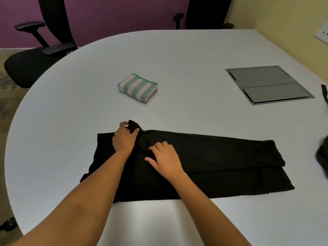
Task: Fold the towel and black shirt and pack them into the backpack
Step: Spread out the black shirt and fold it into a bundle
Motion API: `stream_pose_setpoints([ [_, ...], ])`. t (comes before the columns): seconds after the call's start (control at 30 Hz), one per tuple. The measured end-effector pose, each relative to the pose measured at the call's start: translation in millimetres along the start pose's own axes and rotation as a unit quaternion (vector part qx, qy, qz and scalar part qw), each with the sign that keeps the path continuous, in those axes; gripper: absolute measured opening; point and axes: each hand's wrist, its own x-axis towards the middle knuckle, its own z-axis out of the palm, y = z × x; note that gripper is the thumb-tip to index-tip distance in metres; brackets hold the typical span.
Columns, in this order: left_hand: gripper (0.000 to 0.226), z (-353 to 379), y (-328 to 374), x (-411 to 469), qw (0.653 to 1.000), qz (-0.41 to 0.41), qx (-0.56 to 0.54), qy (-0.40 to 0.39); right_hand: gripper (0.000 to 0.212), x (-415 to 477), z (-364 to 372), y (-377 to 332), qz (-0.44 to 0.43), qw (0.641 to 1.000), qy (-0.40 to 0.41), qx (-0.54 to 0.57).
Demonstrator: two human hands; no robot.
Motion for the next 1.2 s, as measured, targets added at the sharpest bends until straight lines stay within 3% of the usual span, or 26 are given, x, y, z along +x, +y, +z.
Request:
stream_pose_setpoints([
  [0.1, 0.035, -1, 4, 1, 1.0, -0.009, -0.014, 0.0, 0.034, -5, 9, -7, 0.027, 0.998, -0.041, -0.048],
  [0.17, 0.031, -4, 8, 1, 0.998, -0.017, -0.054, 0.009, 0.027, -7, 8, -8, 0.029, 0.999, 0.005, -0.041],
  [0.27, 0.031, -9, 17, -1, 0.992, -0.034, -0.118, 0.033, 0.034, -8, -3, -10, 0.011, 0.996, 0.083, 0.03],
  [0.37, 0.032, -11, 20, -3, 0.987, -0.052, -0.143, 0.06, 0.038, -9, -9, -13, -0.035, 0.993, 0.098, 0.059],
  [0.43, 0.034, -9, 14, -5, 0.986, -0.07, -0.138, 0.059, 0.038, -14, -1, -12, -0.09, 0.993, 0.049, 0.057],
  [0.53, 0.041, -7, 1, -6, 0.988, -0.086, -0.121, 0.044, 0.04, -24, 5, -8, -0.123, 0.979, -0.12, 0.113],
  [0.6, 0.05, -5, -1, -6, 0.99, -0.076, -0.104, 0.051, 0.042, -30, -1, -1, -0.097, 0.973, -0.145, 0.152],
  [0.73, 0.046, 6, 11, -26, 0.995, 0.039, 0.008, 0.097, 0.04, -36, -19, 26, -0.044, 0.985, -0.057, 0.16],
  [0.83, 0.04, 28, 20, -57, 0.981, 0.168, 0.074, 0.057, 0.043, -42, -30, 58, 0.039, 0.992, 0.002, 0.12],
  [0.93, 0.04, 52, 25, -90, 0.956, 0.251, 0.153, -0.001, 0.05, -56, -37, 96, 0.13, 0.989, -0.021, 0.073],
  [1.03, 0.044, 73, 30, -117, 0.937, 0.27, 0.212, -0.058, 0.053, -79, -40, 135, 0.187, 0.979, -0.071, 0.033],
  [1.2, 0.054, 95, 28, -140, 0.917, 0.222, 0.306, -0.125, 0.056, -123, -40, 184, 0.277, 0.954, -0.116, 0.012],
])
